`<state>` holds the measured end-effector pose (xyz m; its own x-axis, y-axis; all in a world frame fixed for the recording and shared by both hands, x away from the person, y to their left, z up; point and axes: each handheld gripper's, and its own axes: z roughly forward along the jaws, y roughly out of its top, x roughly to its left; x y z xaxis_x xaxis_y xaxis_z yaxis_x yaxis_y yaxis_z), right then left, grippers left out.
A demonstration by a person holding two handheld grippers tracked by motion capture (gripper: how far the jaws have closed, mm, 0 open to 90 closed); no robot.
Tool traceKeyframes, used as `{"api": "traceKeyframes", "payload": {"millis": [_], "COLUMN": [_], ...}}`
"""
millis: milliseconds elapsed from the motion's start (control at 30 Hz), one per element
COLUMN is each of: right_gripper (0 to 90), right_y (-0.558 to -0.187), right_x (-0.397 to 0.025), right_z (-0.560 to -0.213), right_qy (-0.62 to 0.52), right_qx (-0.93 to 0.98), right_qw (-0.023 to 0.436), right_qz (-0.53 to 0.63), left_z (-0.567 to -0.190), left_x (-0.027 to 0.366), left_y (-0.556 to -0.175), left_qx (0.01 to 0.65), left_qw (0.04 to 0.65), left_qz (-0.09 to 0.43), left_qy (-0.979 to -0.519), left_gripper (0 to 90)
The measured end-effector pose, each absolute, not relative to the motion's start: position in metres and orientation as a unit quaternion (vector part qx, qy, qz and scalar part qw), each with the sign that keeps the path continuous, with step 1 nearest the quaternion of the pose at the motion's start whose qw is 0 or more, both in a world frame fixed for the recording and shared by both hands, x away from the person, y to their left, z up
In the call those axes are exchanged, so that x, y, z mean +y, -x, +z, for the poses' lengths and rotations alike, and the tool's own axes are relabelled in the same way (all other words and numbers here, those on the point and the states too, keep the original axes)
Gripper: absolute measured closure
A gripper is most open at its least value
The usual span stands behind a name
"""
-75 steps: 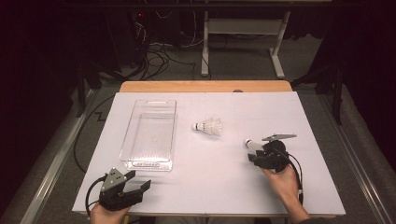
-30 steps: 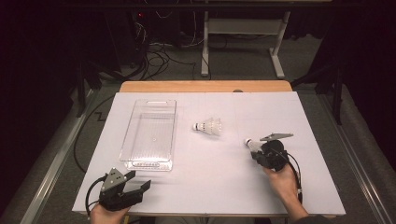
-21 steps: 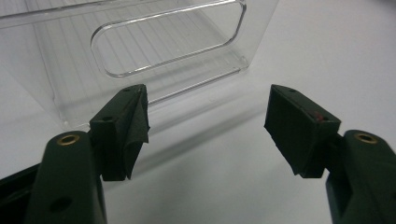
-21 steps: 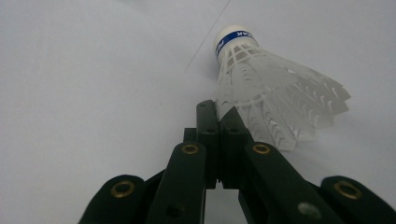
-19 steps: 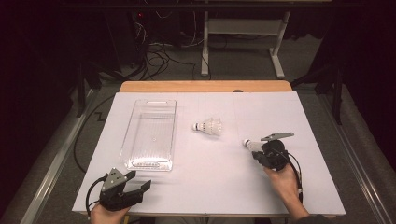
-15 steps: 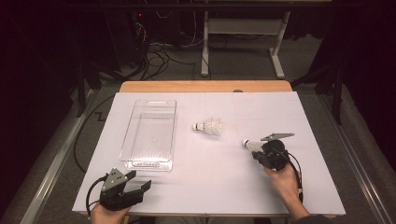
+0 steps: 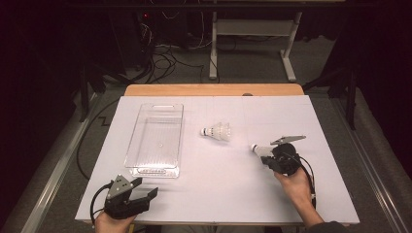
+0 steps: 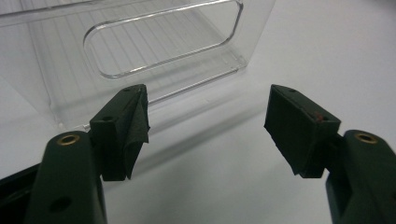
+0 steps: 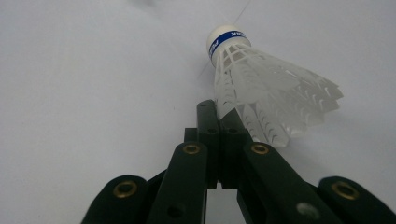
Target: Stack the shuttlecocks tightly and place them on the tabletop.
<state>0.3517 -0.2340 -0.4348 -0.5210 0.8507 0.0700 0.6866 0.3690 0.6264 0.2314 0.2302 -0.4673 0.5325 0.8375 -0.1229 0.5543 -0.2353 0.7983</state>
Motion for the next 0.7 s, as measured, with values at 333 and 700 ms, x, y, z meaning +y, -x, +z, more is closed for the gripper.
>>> {"api": "traceKeyframes", "payload": {"millis": [333, 700], "right_gripper": [90.0, 90.0], "right_y": [-0.3520, -0.3528], "right_x": [-0.2349, -0.2346], "right_z": [-0.4290, -0.4244], "right_qy": [-0.457, -0.448], "right_qx": [0.823, 0.826], "right_qw": [0.122, 0.110], "right_qz": [0.314, 0.324], "left_z": [-0.4671, -0.4665], "left_x": [0.2294, 0.2311], "left_y": [-0.2324, -0.2317], "left_qx": [0.454, 0.456], "left_qw": [0.421, 0.424], "left_qz": [0.167, 0.168], "left_qy": [-0.767, -0.764], "left_gripper": [31.3, 31.3]}}
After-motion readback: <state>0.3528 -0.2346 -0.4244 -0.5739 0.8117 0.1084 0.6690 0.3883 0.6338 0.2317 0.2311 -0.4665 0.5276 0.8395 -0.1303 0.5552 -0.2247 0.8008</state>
